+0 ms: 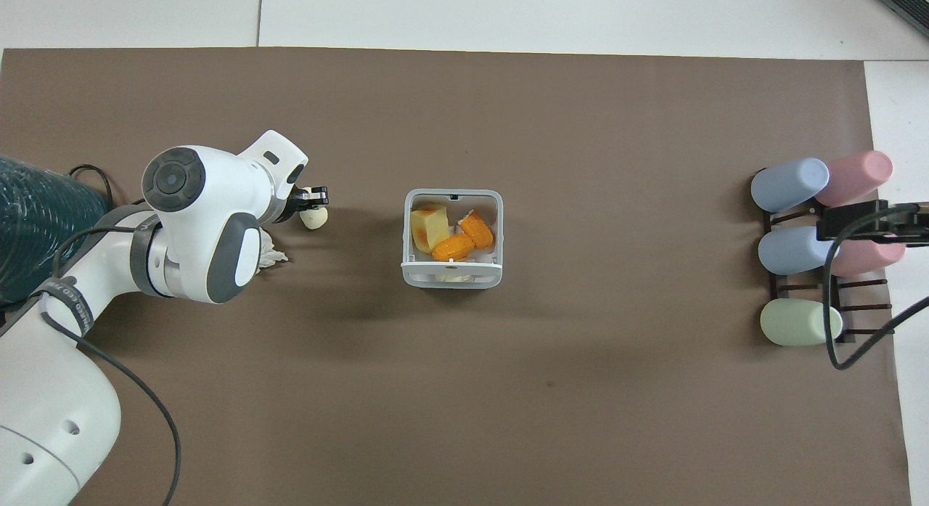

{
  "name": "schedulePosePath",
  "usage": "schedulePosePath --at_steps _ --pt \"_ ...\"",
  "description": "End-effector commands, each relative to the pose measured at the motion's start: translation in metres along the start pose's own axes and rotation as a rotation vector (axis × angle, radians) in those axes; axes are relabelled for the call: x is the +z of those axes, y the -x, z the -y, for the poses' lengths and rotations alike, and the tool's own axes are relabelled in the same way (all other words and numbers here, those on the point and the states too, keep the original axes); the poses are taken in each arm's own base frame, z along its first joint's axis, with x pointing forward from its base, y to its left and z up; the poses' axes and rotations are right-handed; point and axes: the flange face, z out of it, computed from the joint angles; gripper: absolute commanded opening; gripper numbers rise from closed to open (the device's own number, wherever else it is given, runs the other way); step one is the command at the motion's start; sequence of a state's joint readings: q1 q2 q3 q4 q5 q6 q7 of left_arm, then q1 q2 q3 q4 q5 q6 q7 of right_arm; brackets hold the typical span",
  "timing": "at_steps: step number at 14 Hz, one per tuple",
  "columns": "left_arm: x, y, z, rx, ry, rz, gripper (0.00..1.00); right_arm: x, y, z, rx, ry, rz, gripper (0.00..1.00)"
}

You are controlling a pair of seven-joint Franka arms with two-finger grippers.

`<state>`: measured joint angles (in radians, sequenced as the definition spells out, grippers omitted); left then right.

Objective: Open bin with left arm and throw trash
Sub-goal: 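Carry the cream piece over the bin and open the left gripper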

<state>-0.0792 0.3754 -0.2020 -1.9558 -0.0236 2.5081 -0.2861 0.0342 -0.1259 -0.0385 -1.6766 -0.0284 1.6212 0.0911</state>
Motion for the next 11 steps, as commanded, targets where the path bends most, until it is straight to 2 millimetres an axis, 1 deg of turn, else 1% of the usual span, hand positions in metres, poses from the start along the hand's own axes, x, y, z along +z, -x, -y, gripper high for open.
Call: schedulePosePath --at_steps 1,3,4,5,6,7,9,10,11 --pt "-0.025 -0.016 -0.006 -0.011 -0.027 0.040 0.00 -0.005 0.007 -0.001 0.012 0.002 0.000 1.00" --pt "-0.051 -0.030 -0.012 -0.021 -0.036 0.064 0.00 -0.008 0.007 -0.004 0.011 0.001 -0.008 1.00" --pt "-0.064 -0.033 -0.019 -0.048 -0.039 0.072 0.00 -0.009 0.007 -0.002 0.002 0.001 -0.008 1.00" --pt "-0.074 -0.031 -0.038 -0.059 -0.041 0.082 0.00 -0.008 0.007 -0.001 -0.001 0.002 0.000 1.00" --pt "-0.087 -0.031 -0.052 -0.078 -0.044 0.090 0.00 -0.006 0.006 -0.002 0.002 0.006 0.021 1.00" --pt "-0.096 -0.027 -0.073 -0.091 -0.046 0.100 0.00 -0.004 0.003 -0.007 0.009 0.009 0.030 1.00" --pt "-0.109 -0.017 -0.112 -0.129 -0.043 0.100 0.00 0.000 -0.005 -0.011 0.017 0.021 0.051 1.00" --pt "-0.111 -0.009 -0.133 -0.149 -0.038 0.097 0.00 0.001 -0.009 -0.009 0.017 0.020 0.053 1.00" --pt "-0.116 -0.004 -0.149 -0.168 -0.031 0.089 0.00 0.002 -0.010 -0.008 0.015 0.017 0.051 1.00"
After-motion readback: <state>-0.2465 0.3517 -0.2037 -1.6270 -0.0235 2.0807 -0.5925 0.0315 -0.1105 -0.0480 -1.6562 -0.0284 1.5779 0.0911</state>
